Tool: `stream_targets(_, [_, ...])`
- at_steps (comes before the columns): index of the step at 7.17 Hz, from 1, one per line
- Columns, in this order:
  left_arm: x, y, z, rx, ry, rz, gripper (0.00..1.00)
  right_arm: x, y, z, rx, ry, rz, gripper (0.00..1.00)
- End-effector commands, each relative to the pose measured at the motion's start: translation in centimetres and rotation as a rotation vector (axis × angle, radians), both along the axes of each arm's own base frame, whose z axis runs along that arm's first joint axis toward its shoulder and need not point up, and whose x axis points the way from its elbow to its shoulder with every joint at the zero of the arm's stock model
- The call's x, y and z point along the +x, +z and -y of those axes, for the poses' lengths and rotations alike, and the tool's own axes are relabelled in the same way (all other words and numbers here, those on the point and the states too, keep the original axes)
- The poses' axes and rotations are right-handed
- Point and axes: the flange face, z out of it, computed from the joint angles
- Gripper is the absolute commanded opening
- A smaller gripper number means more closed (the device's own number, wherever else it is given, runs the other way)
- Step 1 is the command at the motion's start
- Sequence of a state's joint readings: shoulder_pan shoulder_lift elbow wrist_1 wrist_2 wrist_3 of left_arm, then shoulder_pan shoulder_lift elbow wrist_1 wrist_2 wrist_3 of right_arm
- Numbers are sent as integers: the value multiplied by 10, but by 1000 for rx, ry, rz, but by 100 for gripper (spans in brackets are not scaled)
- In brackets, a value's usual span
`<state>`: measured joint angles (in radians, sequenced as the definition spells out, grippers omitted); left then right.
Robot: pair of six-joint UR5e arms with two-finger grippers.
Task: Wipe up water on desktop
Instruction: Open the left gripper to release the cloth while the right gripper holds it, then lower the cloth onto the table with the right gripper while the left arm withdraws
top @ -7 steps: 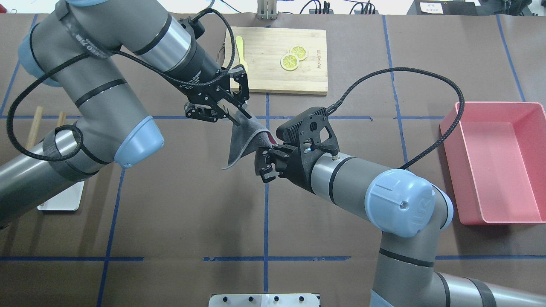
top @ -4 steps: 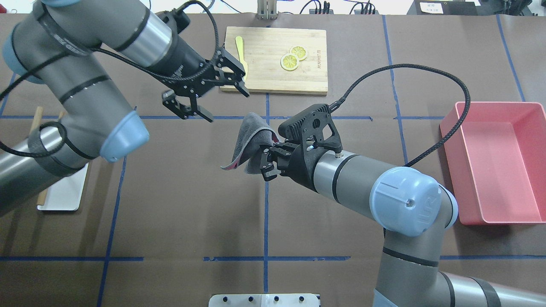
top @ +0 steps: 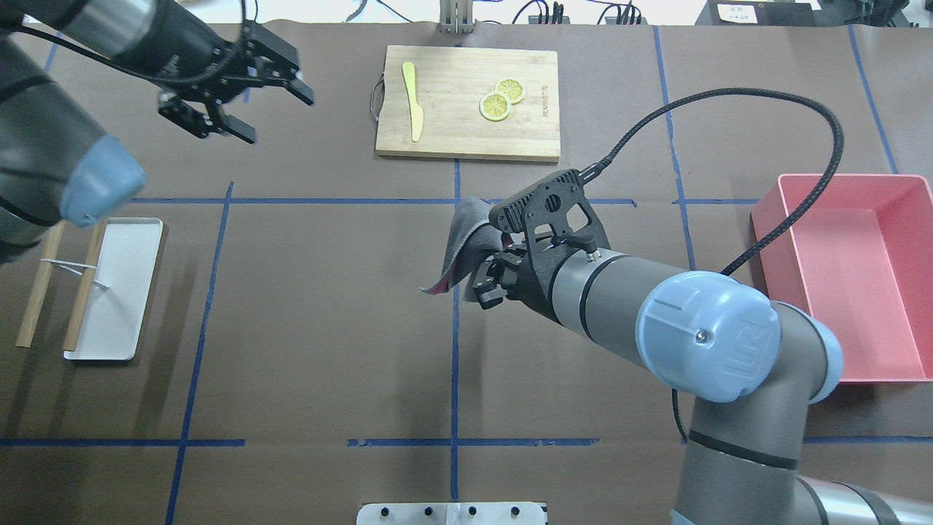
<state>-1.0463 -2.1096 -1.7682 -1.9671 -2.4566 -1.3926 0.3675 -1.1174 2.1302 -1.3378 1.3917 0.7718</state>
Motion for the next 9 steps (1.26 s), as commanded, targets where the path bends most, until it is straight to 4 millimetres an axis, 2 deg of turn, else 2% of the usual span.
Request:
stream_targets(1, [-66, 33, 22, 146, -116, 96, 100, 17, 7, 7, -46, 22, -112, 0])
stream_targets(2, [-97, 51, 38, 221, -132, 209, 100, 28, 11, 6, -79, 26, -186, 0])
stream_targets(3, [-136, 77, 48, 299, -113, 353, 100, 47, 21, 15, -160, -2, -262, 0])
stream_targets(4, [-153, 115, 37, 328, -68, 452, 100, 64, 30, 26, -248, -49, -279, 0])
stream_targets(5, [-162, 142, 26, 327, -46, 480, 100, 64, 50, 24, -309, -105, -300, 0])
stream_targets(6, [-173, 164, 15, 297, -48, 493, 100, 59, 67, 26, -338, -110, -331, 0])
stream_targets(7, [-180, 185, 1, 288, -34, 510, 100, 44, 83, 27, -410, -128, -345, 0])
stream_targets(9, [-215, 238, -25, 331, 31, 571, 100, 11, 120, 32, -568, -162, -378, 0])
